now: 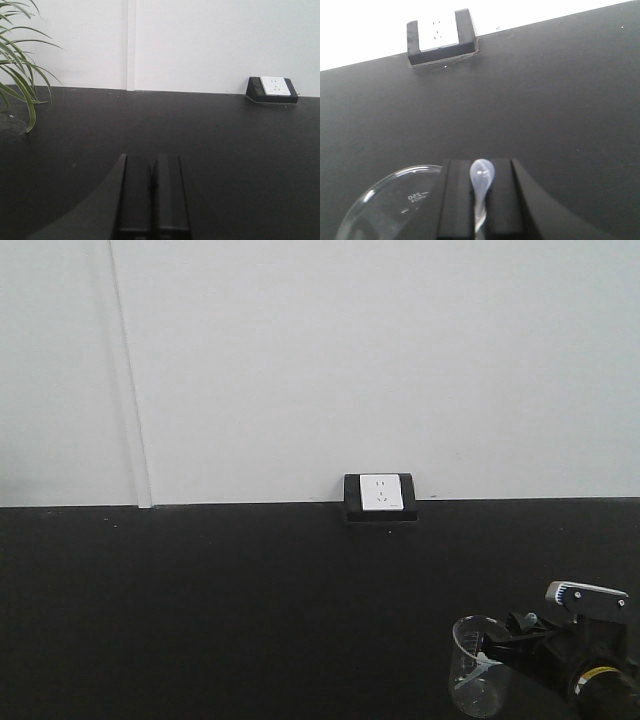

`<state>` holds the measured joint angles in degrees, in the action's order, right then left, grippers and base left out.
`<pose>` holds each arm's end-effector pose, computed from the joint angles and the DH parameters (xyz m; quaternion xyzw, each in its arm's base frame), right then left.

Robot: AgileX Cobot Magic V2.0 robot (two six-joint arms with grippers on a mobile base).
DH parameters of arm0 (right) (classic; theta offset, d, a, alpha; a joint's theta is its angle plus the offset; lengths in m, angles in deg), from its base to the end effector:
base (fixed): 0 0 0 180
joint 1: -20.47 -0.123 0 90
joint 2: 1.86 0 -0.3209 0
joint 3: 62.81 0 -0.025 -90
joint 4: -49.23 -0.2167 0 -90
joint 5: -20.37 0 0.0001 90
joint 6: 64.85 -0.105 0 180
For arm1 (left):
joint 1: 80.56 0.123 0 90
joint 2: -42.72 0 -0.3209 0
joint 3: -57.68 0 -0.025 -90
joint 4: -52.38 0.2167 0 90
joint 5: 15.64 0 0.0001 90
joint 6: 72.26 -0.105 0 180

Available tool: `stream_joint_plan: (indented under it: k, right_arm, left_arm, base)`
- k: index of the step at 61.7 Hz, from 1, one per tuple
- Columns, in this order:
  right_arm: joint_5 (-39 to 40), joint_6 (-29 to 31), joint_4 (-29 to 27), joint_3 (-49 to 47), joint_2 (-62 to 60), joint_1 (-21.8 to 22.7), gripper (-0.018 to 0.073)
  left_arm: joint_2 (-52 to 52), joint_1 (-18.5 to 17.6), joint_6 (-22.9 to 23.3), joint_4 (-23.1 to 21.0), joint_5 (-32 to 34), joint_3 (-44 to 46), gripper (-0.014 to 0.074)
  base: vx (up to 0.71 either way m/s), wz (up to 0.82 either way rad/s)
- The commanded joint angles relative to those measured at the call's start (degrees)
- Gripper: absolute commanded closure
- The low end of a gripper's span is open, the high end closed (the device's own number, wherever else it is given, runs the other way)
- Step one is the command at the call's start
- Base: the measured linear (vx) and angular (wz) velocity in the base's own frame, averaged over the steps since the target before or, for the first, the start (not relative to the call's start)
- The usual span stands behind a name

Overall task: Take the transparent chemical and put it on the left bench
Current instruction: 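Close the right gripper on the dropper pipette's bulb, then lift the dropper pipette up out of the beaker with the right gripper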

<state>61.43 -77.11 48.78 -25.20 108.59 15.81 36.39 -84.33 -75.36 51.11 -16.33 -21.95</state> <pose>0.3472 0.0278 0.2222 0.0572 0.8018 0.0872 0.5884 0.0003 0.0000 0.2046 0.0336 0.6853 -0.0124 0.7274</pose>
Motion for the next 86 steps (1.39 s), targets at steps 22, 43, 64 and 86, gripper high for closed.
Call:
stream_joint_plan:
  k: [22, 43, 64, 86]
  right_arm:
    - [-8.49, 2.88, 7.65, -1.32, -23.09, 0.14, 0.0566]
    - [-26.47, -0.02, 14.19, 7.29, -51.53, 0.14, 0.0567]
    - [-31.45, 0.17, 14.08, 24.95, -79.04, 0.20, 0.0567]
    - [-31.80, 0.17, 14.08, 32.25, -85.40, 0.20, 0.0567]
  left_arm:
    - [1.10, -0.10, 0.45, -0.04, 4.49, -0.93, 0.0600]
    - [1.10, -0.10, 0.45, -0.04, 4.49, -0.93, 0.0600]
    - [1.10, -0.10, 0.45, -0.04, 4.49, -0.93, 0.0600]
    - [1.10, -0.10, 0.45, -0.04, 4.49, -0.93, 0.0600]
  base:
    - [0.00, 0.00]
    - [0.00, 0.00]
    - [0.00, 0.00]
    - [0.00, 0.00]
